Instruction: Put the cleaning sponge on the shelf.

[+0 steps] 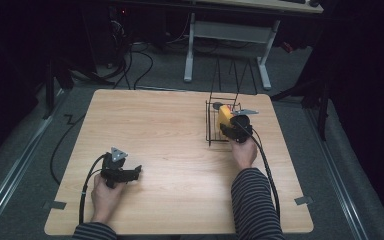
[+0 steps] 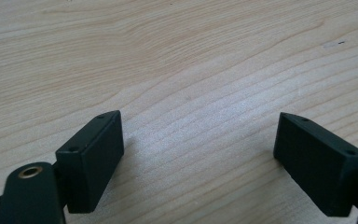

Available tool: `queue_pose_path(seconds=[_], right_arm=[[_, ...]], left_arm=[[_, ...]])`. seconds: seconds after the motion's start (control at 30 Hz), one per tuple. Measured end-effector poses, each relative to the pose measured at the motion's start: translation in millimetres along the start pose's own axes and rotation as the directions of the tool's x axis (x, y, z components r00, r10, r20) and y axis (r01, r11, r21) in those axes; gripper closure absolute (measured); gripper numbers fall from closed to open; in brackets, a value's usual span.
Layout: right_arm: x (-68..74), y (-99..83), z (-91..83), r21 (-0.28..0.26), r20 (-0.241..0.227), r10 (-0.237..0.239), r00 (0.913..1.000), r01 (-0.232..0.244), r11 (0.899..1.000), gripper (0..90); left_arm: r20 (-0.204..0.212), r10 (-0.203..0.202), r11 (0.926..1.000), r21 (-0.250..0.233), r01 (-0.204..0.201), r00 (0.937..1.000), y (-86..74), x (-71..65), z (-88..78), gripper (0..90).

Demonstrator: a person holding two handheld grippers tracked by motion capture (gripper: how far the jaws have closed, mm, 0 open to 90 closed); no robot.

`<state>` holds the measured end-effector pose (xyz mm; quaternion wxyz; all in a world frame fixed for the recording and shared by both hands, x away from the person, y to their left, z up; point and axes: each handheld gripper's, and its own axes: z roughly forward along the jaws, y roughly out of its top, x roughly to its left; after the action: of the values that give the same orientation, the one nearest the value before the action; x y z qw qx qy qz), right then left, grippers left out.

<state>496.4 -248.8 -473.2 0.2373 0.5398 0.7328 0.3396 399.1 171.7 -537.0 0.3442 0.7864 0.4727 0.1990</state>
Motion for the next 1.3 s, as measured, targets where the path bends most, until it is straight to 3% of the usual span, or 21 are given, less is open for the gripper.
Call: queue_pose_path(seconds=[0.2, 0.5, 0.63, 1.0, 1.13, 1.2, 1.3], right_arm=[[-2.9, -2.8, 0.5, 0.008, 0.003, 0.009, 1.0, -0.009, 1.0, 55.1], [-5.5, -3.9, -2.9, -0.002, -0.011, 0.04, 0.9992, -0.04, 0.999, 38.0], [-4.5, -3.5, -7.2, -0.013, -0.023, 0.031, 0.9993, -0.032, 0.999, 32.8], [-6.0, -3.1, -22.3, -0.017, -0.051, 0.04, 0.9979, -0.041, 0.999, 27.2], [-10.4, -9.2, -31.8, -0.064, -0.079, 0.045, 0.9959, -0.05, 0.997, 23.8], [-11.3, -10.7, -33.0, -0.057, -0.08, 0.053, 0.9954, -0.058, 0.997, 22.4], [-11.1, -13.1, -37.1, -0.041, -0.069, 0.026, 0.9973, -0.029, 0.999, 21.0]], left_arm=[[0.0, 0.0, 1.0, 0.0, 0.0, 1.0, 0.0, 0.0, 0.0, 16.5], [0.0, 0.0, 1.0, 0.0, 0.0, 1.0, 0.0, 0.0, 0.0, 16.5], [0.0, 0.0, 1.0, 0.0, 0.0, 1.0, 0.0, 0.0, 0.0, 16.5], [0.0, 0.0, 1.0, 0.0, 0.0, 1.0, 0.0, 0.0, 0.0, 16.5], [0.0, 0.003, 1.0, 0.001, -0.003, 1.0, 0.0, 0.2, 0.0, 16.5], [0.0, 0.004, 1.0, 0.001, -0.004, 1.0, 0.0, 0.2, -0.1, 16.5], [-0.001, 0.003, 1.0, 0.001, -0.003, 1.0, 0.0, 0.2, 0.0, 16.5]])
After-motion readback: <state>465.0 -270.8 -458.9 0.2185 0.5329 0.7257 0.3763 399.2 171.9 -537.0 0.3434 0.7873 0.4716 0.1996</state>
